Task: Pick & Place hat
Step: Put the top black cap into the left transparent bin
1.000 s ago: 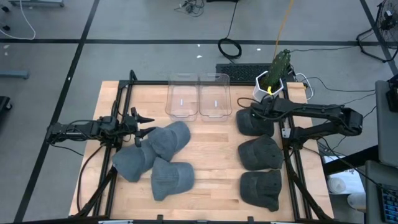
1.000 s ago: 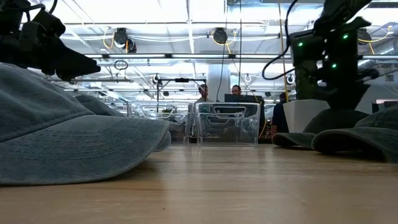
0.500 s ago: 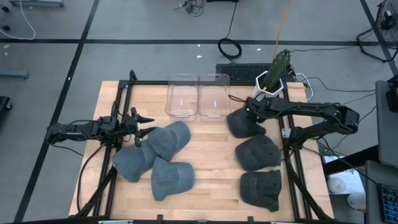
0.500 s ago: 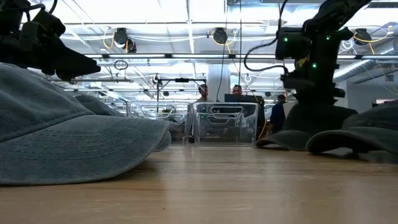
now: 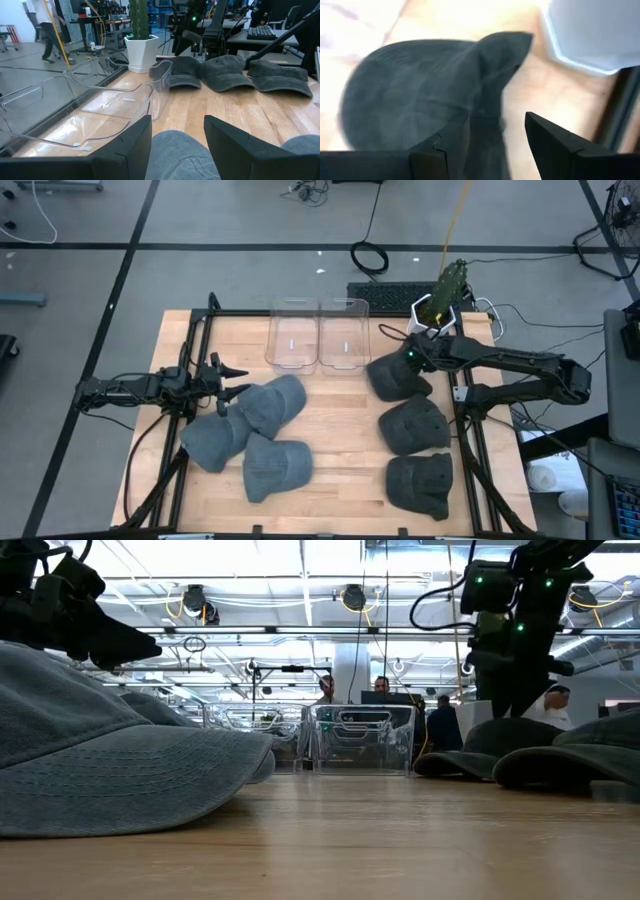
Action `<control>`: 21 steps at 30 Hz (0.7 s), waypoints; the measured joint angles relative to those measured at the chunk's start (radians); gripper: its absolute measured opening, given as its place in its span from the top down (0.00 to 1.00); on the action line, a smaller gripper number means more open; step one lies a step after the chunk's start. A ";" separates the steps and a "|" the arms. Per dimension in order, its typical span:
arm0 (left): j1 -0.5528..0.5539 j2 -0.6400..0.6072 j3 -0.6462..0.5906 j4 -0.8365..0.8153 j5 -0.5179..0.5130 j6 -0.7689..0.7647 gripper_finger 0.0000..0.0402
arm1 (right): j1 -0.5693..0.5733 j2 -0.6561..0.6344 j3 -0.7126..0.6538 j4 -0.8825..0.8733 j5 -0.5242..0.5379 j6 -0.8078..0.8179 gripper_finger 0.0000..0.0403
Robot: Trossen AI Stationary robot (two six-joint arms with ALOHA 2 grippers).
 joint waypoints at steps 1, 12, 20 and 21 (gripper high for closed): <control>0.000 0.000 0.000 0.000 0.000 0.000 0.52 | 0.000 -0.013 0.000 -0.003 -0.015 -0.005 0.55; 0.000 0.000 0.000 0.000 0.000 0.000 0.52 | 0.110 -0.022 0.000 -0.004 -0.109 -0.053 0.55; 0.000 0.000 0.000 0.000 0.000 0.000 0.52 | 0.143 0.065 -0.025 -0.002 -0.002 -0.035 0.55; 0.000 0.000 0.000 0.000 0.000 0.000 0.52 | 0.142 0.076 -0.035 0.001 -0.004 -0.034 0.55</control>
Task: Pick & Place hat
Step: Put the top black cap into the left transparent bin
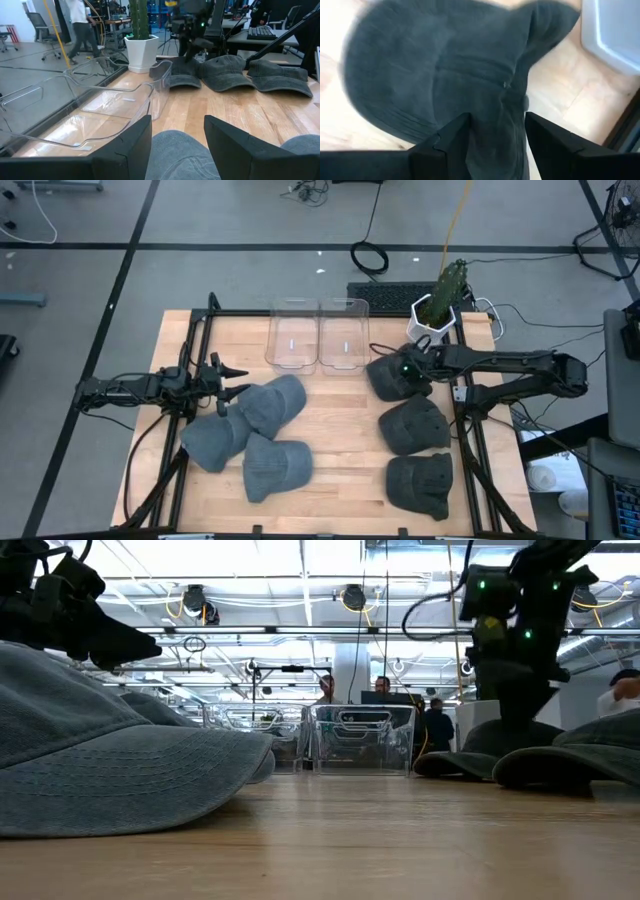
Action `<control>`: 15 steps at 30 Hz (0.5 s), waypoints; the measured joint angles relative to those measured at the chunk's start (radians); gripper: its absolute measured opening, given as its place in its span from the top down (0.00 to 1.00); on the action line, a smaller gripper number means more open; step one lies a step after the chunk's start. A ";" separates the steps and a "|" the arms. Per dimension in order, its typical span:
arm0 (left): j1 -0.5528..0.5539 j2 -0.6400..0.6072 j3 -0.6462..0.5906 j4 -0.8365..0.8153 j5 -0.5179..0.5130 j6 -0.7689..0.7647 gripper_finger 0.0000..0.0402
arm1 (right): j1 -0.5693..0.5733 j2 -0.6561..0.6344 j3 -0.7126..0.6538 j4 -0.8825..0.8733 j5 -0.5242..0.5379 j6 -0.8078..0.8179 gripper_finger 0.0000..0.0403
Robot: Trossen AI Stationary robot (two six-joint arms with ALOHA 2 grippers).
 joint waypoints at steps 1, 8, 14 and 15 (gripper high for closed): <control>0.000 0.000 0.000 0.000 0.000 0.000 0.52 | 0.000 0.008 -0.009 0.002 -0.001 0.005 0.55; 0.000 0.000 0.000 0.000 0.000 0.000 0.52 | 0.004 0.028 -0.039 0.008 -0.002 0.018 0.57; 0.000 0.000 0.000 0.000 0.000 0.000 0.52 | 0.008 0.023 -0.039 0.062 -0.127 -0.036 0.85; 0.000 0.000 0.000 0.000 0.000 0.000 0.52 | 0.009 0.023 -0.039 0.073 -0.142 -0.043 0.92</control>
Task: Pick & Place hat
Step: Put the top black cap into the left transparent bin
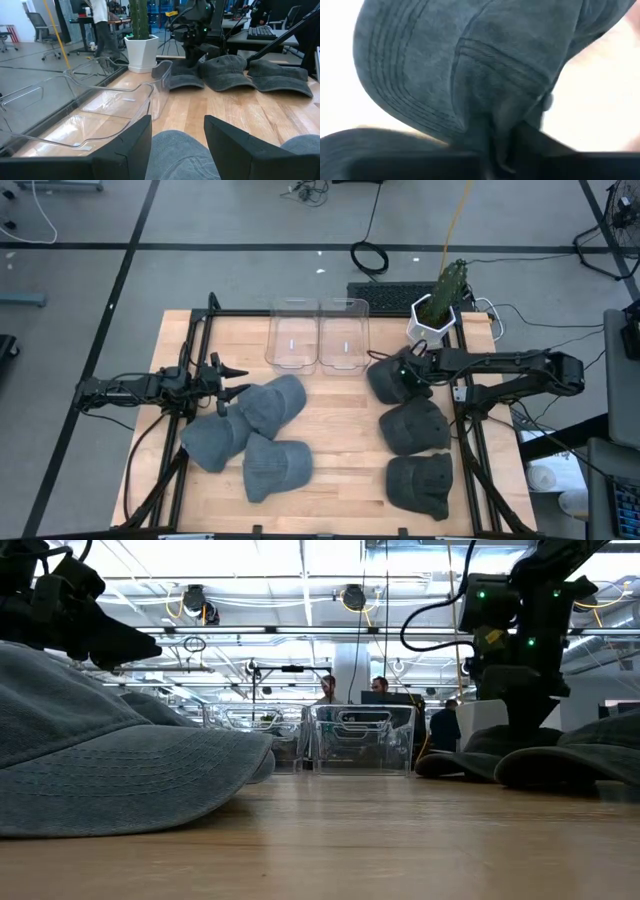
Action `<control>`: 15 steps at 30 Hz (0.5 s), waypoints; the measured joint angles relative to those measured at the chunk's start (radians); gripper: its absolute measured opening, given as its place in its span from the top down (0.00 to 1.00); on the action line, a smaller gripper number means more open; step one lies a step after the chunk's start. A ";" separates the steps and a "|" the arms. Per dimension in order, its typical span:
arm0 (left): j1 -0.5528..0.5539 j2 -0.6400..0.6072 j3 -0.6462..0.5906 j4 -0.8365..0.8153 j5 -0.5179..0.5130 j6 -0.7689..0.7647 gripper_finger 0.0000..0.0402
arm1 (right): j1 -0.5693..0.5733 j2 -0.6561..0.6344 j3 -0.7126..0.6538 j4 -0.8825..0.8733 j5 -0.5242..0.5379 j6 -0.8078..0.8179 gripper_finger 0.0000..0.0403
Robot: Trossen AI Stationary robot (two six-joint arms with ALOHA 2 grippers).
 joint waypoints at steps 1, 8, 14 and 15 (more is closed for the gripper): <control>0.000 0.000 0.000 0.000 0.000 0.000 0.52 | 0.000 0.000 0.000 0.013 -0.014 -0.014 0.96; 0.000 0.000 0.000 0.000 0.000 0.000 0.52 | 0.033 -0.048 0.017 0.077 -0.022 -0.056 0.99; -0.001 0.000 0.000 0.000 0.000 0.000 0.52 | 0.099 -0.165 0.098 0.079 -0.019 -0.065 1.00; -0.001 0.000 0.000 0.000 0.000 0.000 0.52 | 0.113 -0.186 0.111 0.083 -0.020 -0.064 1.00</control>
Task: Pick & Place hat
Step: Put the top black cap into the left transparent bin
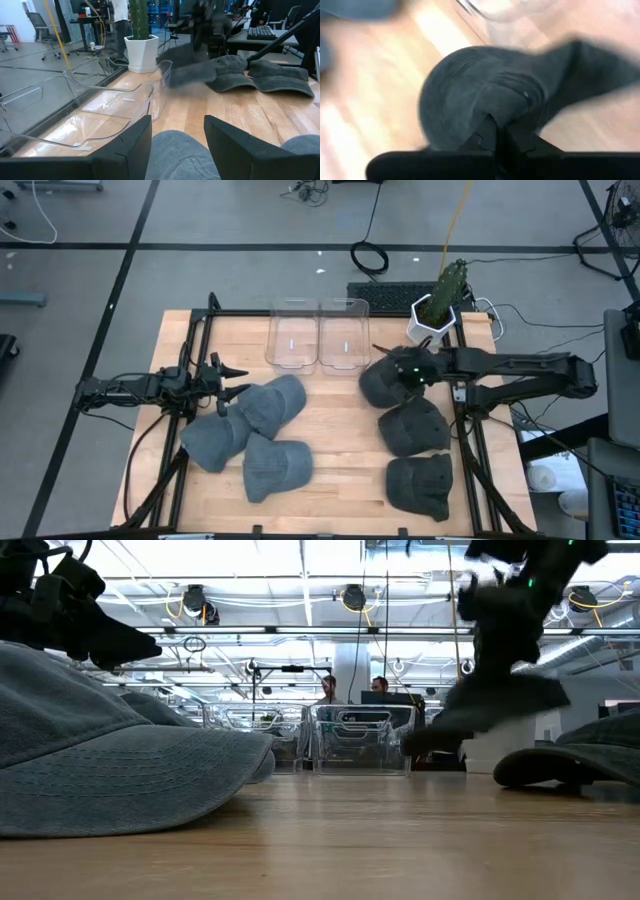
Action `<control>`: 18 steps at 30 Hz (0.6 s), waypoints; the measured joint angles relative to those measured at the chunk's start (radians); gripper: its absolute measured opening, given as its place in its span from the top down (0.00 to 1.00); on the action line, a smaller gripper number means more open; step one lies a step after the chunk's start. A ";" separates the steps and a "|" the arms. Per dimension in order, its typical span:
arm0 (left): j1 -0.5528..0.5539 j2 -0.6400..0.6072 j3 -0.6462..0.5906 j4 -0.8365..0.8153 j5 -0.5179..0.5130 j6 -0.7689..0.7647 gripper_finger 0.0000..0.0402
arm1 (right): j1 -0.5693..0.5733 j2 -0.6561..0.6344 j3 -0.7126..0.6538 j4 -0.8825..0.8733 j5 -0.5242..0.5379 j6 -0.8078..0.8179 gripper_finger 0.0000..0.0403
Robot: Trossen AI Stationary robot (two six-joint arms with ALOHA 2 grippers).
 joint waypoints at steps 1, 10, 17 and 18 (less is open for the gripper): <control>0.000 0.000 0.000 0.000 0.000 0.000 0.52 | 0.016 -0.020 0.012 0.003 -0.002 0.005 1.00; 0.000 0.000 0.000 0.000 0.000 0.000 0.52 | 0.226 -0.031 0.027 0.277 -0.043 0.066 1.00; 0.000 0.000 0.000 0.000 0.000 0.000 0.52 | 0.375 0.146 0.027 0.489 0.010 0.058 1.00; 0.000 0.000 0.000 0.000 0.000 0.000 0.52 | 0.388 0.175 0.027 0.514 0.013 0.059 1.00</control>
